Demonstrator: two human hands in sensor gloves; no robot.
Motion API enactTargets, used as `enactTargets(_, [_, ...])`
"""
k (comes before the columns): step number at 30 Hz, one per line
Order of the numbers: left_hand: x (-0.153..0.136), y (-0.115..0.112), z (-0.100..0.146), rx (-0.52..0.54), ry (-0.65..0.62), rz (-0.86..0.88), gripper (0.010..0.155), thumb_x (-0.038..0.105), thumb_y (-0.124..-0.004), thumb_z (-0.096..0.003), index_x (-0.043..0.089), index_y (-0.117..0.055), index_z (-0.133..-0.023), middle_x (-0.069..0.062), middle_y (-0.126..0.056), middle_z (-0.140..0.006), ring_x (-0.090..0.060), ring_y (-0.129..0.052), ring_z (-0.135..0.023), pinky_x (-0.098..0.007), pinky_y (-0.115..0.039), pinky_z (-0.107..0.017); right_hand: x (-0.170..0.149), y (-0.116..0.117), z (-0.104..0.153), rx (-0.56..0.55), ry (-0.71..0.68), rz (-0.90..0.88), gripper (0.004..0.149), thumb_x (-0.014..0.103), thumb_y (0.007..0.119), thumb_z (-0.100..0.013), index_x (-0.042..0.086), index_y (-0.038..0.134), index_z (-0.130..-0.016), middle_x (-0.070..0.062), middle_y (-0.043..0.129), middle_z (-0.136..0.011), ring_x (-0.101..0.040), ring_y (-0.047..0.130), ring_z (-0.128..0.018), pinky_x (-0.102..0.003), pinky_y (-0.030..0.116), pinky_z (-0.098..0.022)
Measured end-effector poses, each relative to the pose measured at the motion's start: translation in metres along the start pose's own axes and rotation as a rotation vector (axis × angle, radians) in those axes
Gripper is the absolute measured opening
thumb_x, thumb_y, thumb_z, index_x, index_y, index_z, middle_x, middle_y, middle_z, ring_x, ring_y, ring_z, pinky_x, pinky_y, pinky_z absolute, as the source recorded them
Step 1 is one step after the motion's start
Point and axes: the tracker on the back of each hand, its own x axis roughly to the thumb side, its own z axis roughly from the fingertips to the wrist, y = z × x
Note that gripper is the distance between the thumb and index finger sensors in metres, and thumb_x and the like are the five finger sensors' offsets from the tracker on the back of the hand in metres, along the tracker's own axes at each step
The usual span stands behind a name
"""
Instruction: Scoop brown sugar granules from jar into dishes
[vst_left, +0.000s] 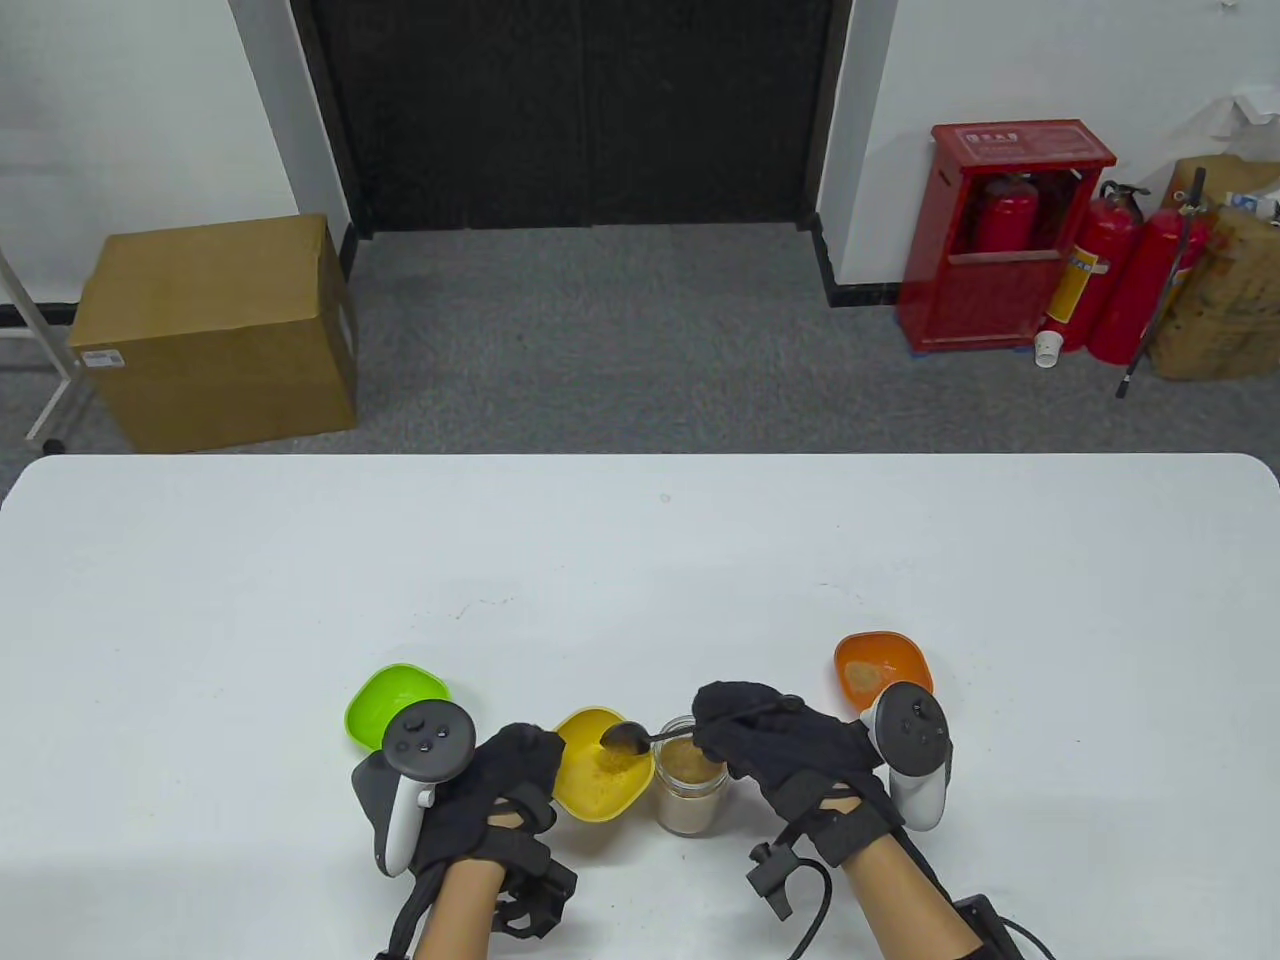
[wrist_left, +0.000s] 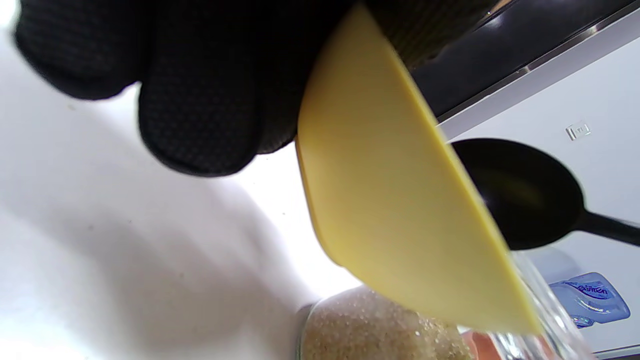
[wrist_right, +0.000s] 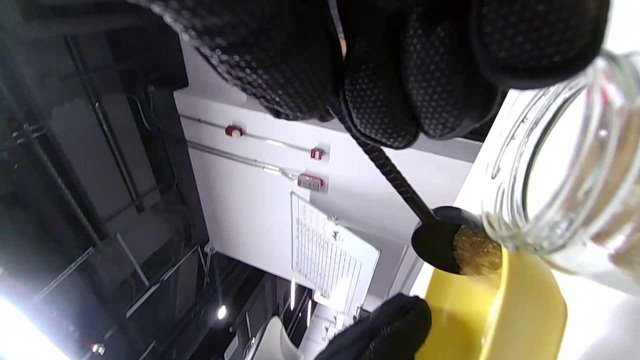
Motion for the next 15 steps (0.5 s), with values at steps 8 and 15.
enactTargets(8, [-0.001, 0.000, -0.001, 0.006, 0.001, 0.006, 0.053, 0.045, -0.078, -0.0566, 0.007, -0.079, -0.094, -0.013, -0.103, -0.073, -0.025, -0.111, -0.044, -0.049, -0.089, -0.037, 0.012, 0.007, -0.001, 0.125, -0.198, 0.123, 0.036, 0.021, 0.091, -0.049, 0.013, 0.091, -0.084, -0.028, 0.095, -0.078, -0.049, 0.089, -0.059, -0.061, 0.080, -0.036])
enactTargets(15, [-0.002, -0.001, -0.004, 0.011, 0.006, 0.011, 0.053, 0.044, -0.077, -0.0566, 0.007, -0.078, -0.095, -0.013, -0.102, -0.075, -0.026, -0.111, -0.045, -0.050, -0.089, -0.038, 0.011, 0.006, 0.000, 0.103, -0.215, 0.127, 0.036, 0.022, 0.091, -0.050, 0.012, 0.090, -0.085, -0.027, 0.096, -0.078, -0.049, 0.089, -0.059, -0.060, 0.080, -0.035])
